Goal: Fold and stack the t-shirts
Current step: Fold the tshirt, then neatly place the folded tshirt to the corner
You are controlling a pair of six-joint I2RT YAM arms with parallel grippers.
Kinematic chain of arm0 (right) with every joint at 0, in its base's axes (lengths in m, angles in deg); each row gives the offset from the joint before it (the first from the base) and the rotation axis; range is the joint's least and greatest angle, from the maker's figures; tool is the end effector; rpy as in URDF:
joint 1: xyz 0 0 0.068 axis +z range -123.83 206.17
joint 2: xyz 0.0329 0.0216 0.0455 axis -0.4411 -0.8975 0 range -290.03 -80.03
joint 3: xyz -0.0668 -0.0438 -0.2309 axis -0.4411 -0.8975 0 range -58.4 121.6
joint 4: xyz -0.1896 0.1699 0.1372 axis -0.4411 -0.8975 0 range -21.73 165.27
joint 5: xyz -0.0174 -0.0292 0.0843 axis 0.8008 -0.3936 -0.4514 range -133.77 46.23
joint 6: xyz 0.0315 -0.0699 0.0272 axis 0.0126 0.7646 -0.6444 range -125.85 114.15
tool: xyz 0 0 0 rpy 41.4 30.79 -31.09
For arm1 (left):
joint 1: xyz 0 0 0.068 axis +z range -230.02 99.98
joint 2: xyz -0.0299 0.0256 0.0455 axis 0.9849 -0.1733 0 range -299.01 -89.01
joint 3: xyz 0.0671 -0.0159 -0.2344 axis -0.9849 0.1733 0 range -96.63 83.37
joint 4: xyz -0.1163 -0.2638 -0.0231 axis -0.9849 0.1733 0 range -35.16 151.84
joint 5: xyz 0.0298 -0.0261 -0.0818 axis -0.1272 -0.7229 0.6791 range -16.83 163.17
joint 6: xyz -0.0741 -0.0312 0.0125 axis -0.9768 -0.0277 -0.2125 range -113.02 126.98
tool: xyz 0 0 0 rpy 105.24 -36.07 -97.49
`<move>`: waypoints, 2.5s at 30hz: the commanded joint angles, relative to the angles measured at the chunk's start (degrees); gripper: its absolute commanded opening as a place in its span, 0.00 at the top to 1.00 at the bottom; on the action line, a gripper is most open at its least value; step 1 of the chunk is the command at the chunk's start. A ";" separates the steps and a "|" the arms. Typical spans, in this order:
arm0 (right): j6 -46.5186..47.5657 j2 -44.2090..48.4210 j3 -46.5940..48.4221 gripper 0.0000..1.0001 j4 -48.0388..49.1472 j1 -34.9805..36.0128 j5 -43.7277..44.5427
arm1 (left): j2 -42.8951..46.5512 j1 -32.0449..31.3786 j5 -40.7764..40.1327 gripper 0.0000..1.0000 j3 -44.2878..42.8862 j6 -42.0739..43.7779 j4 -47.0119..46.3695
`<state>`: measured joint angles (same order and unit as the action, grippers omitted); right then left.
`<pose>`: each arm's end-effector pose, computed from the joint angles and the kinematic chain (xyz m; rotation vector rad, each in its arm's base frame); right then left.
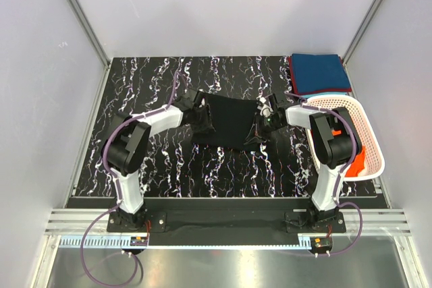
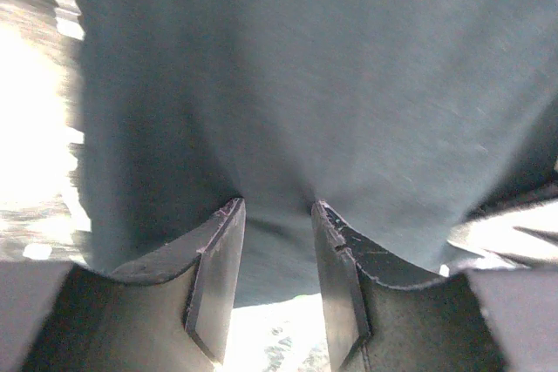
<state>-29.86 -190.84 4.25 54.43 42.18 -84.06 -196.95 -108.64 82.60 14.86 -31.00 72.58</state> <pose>0.3497 0.1479 0.0489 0.0056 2.8263 1.1508 0.3633 -0.2114 0.0879 -0.1539 2.6800 -0.6190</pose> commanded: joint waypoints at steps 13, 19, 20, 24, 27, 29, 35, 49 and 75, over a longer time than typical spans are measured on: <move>2.03 7.36 4.24 0.85 -6.75 -2.65 9.00 | -1.64 5.32 -2.86 0.55 -15.94 9.74 4.94; 2.48 8.24 0.81 0.85 -6.14 -2.56 10.23 | -9.38 7.43 -2.66 0.54 -25.08 16.44 6.78; 2.65 7.89 0.54 0.85 -6.14 -2.74 10.93 | -10.26 7.70 -2.66 0.54 -25.70 16.44 6.78; 3.09 6.13 -0.69 0.83 -5.88 -3.00 12.43 | -15.10 8.93 -1.78 0.54 -29.39 16.79 7.57; 3.18 5.95 -0.43 0.81 -6.05 -3.35 12.61 | -18.00 9.72 -2.92 0.60 -30.71 16.97 7.93; 3.00 7.00 0.01 0.80 -6.49 -3.44 12.69 | -19.06 9.99 -4.51 0.65 -31.85 16.97 8.01; 4.85 10.69 6.15 0.52 -9.65 -4.84 14.45 | -22.14 11.57 -4.07 0.70 -34.32 16.80 8.54; 12.67 -7.92 30.14 0.22 -10.18 -9.86 11.73 | -22.41 15.88 5.87 0.57 -44.44 13.81 11.00; 9.95 -23.41 39.31 0.21 -10.18 -7.75 5.14 | -10.54 12.63 2.70 0.57 -15.34 9.76 9.16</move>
<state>-19.74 -214.55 46.46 46.25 32.43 -80.96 -206.94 -96.20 88.04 0.00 -21.40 83.00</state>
